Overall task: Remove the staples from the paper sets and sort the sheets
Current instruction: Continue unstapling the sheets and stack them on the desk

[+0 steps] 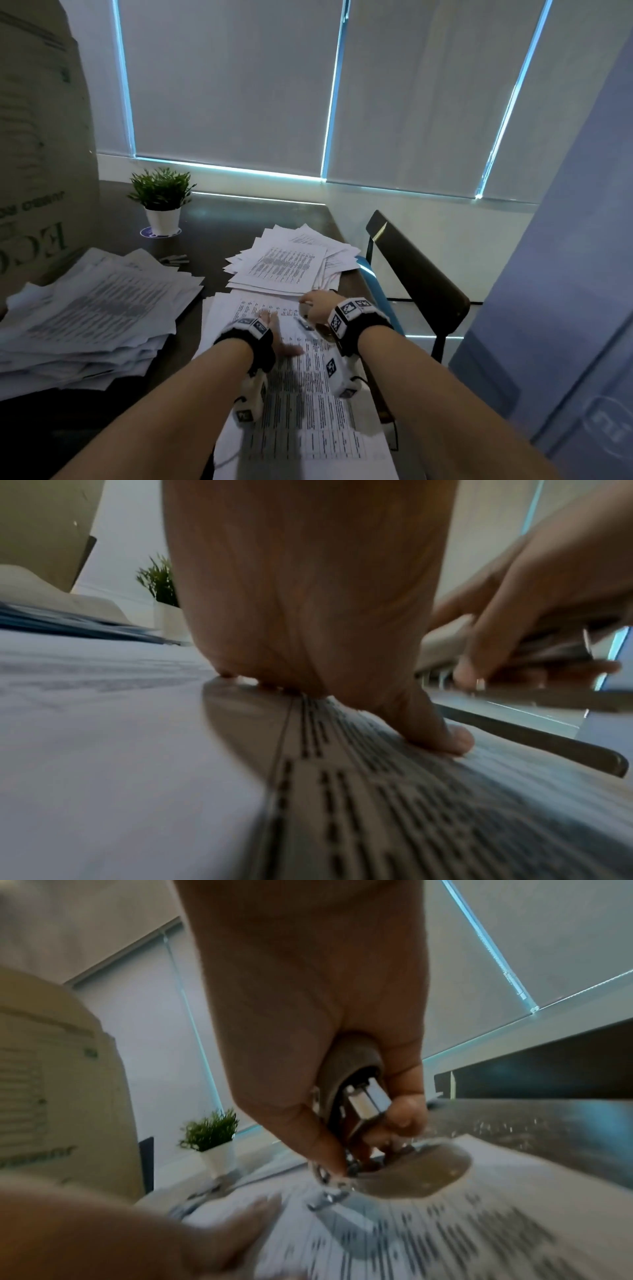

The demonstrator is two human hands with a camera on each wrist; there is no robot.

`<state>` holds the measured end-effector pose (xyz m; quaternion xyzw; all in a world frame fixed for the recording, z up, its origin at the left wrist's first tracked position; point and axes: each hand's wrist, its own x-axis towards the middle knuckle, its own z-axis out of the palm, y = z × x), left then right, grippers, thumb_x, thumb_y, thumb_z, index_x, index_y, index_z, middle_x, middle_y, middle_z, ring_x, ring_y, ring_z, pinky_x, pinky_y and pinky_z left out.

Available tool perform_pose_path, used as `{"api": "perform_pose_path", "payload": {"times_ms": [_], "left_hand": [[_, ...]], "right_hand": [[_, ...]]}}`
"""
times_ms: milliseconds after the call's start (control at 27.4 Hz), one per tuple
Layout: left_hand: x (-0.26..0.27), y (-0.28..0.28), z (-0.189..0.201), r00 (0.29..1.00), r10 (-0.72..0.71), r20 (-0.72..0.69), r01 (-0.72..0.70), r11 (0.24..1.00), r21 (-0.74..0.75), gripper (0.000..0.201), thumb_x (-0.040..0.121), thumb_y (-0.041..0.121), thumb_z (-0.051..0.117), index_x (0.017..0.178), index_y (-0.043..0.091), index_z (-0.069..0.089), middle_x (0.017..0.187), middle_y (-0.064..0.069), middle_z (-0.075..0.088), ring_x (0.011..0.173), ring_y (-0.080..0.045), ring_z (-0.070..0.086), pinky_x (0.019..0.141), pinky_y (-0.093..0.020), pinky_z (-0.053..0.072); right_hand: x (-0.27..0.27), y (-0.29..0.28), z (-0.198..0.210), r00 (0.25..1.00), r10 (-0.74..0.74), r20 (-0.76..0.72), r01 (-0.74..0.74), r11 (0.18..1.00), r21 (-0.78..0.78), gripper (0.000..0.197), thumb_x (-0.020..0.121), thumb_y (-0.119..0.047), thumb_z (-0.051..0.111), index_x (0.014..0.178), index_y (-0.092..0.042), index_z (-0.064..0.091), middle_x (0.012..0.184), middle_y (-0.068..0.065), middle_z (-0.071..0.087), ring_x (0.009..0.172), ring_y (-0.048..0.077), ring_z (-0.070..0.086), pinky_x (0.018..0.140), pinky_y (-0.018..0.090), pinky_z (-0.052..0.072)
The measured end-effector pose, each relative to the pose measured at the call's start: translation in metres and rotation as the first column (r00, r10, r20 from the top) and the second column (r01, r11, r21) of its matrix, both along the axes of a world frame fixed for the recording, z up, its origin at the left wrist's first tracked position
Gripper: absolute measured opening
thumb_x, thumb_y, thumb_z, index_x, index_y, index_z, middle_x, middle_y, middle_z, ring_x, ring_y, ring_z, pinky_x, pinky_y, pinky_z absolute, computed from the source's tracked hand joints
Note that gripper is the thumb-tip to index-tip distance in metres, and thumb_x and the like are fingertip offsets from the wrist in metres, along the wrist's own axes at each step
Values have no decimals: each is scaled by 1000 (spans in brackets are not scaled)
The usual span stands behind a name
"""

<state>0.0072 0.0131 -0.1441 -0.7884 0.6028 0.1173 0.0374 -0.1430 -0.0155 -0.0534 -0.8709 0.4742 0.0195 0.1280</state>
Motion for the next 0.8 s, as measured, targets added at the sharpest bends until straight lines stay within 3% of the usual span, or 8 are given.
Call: {"api": "perform_pose_path", "payload": {"times_ms": [110, 219, 439, 585, 658, 731, 804], "left_hand": [[1, 4, 3, 998, -52, 32, 52, 998, 25, 137, 44, 102, 26, 152, 21, 1, 160, -10, -4, 146, -32, 8, 116, -52, 17], [3, 8, 3, 994, -98, 54, 96, 994, 47, 144, 28, 107, 13, 150, 33, -1, 160, -6, -9, 147, -32, 5, 115, -55, 16], [3, 13, 13, 984, -138, 116, 130, 989, 77, 124, 46, 102, 20, 149, 38, -3, 160, -10, -6, 145, -36, 11, 111, -58, 24], [-1, 11, 14, 975, -143, 167, 128, 987, 101, 106, 67, 92, 27, 150, 36, -8, 159, -19, -2, 142, -42, 17, 106, -60, 31], [-7, 14, 14, 977, -89, 193, 67, 990, 121, 95, 76, 84, 32, 150, 39, -10, 157, -23, 4, 138, -46, 24, 104, -60, 34], [-7, 13, 14, 984, -86, 158, 72, 993, 90, 90, 84, 74, 39, 151, 34, -4, 157, -21, 12, 136, -45, 30, 105, -56, 35], [-6, 14, 18, 982, -128, 136, 121, 991, 58, 96, 78, 76, 48, 152, 31, 4, 156, -15, 18, 134, -42, 34, 102, -57, 38]], "right_hand": [[9, 5, -27, 1000, 28, 1, -28, 999, 16, 45, 104, -22, 39, 149, -21, 43, 149, 8, 47, 132, 27, 48, 103, 30, 40], [12, 2, -41, 999, 10, 32, -10, 1000, -5, 46, 104, -27, 43, 150, -24, 40, 146, 9, 50, 129, 26, 51, 104, 32, 43], [30, -8, -50, 998, -38, -51, 38, 999, 7, 56, 98, -18, 50, 152, -19, 32, 137, 15, 55, 117, 31, 58, 94, 40, 51], [38, -13, -61, 993, -82, -83, 80, 996, -29, 59, 98, -17, 50, 152, -22, 27, 129, 17, 59, 99, 30, 61, 76, 37, 51], [41, -14, -65, 991, -104, -85, 99, 993, -66, 57, 100, -17, 48, 152, -25, 27, 132, 18, 55, 103, 33, 61, 72, 36, 49], [45, -17, -68, 988, -94, -125, 84, 993, -87, 56, 99, -17, 49, 151, -26, 31, 135, 16, 54, 109, 34, 59, 76, 37, 50], [46, -22, -70, 983, -69, -171, 49, 992, -118, 52, 95, -17, 56, 144, -26, 39, 130, 14, 59, 106, 33, 62, 84, 40, 55]]}}
